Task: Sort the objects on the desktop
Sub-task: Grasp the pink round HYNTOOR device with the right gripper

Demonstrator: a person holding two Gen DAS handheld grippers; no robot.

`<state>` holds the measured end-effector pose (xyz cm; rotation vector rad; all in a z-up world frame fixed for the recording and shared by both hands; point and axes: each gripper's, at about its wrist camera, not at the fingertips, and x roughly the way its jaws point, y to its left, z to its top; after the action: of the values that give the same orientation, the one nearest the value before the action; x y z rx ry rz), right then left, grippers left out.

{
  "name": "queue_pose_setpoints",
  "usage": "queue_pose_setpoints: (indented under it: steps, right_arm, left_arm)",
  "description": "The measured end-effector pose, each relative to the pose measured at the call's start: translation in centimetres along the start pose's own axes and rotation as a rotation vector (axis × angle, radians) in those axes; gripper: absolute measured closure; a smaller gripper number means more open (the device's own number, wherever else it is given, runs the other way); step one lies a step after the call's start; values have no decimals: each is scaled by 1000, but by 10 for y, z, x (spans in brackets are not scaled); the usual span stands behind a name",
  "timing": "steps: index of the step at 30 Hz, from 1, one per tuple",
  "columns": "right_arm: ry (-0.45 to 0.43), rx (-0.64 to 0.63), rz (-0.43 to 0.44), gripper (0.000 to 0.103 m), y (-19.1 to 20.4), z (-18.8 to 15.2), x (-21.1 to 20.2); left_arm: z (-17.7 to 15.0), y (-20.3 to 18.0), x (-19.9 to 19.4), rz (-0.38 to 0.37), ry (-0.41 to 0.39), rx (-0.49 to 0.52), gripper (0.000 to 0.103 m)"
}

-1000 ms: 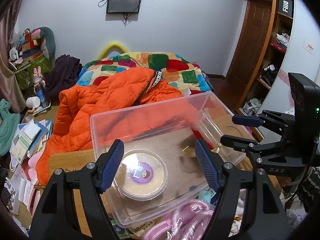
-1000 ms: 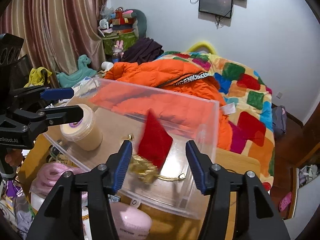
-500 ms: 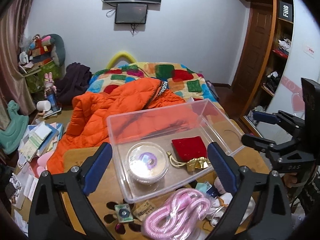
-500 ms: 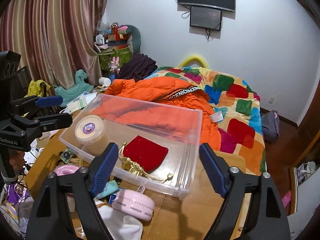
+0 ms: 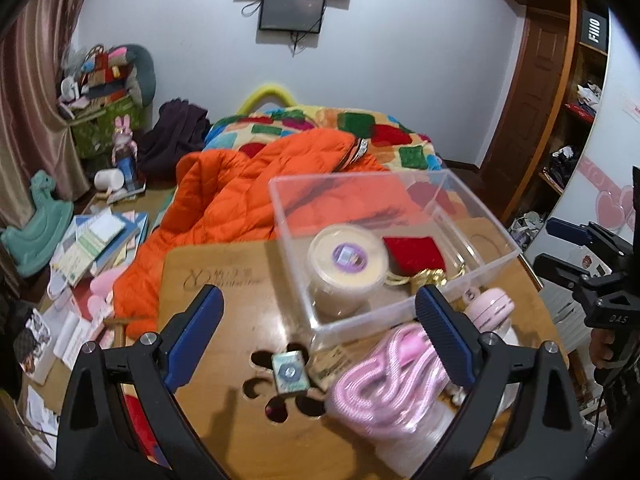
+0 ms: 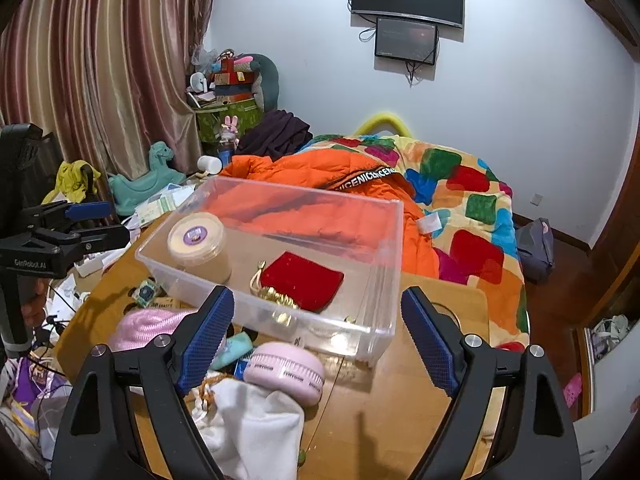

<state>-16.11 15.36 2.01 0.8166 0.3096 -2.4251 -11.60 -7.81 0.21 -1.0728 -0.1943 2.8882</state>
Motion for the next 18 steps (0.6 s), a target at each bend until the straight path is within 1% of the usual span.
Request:
queue_pose_setpoints:
  steps: [9,18]
  right_arm:
    - [65,9,-8,19,12,-26,13]
    - [156,67,-4,19,10,-50,44]
  left_arm:
    - [-30,19,8,-7,51,-18,5]
    - [-53,39,20,-1,105,-60,5]
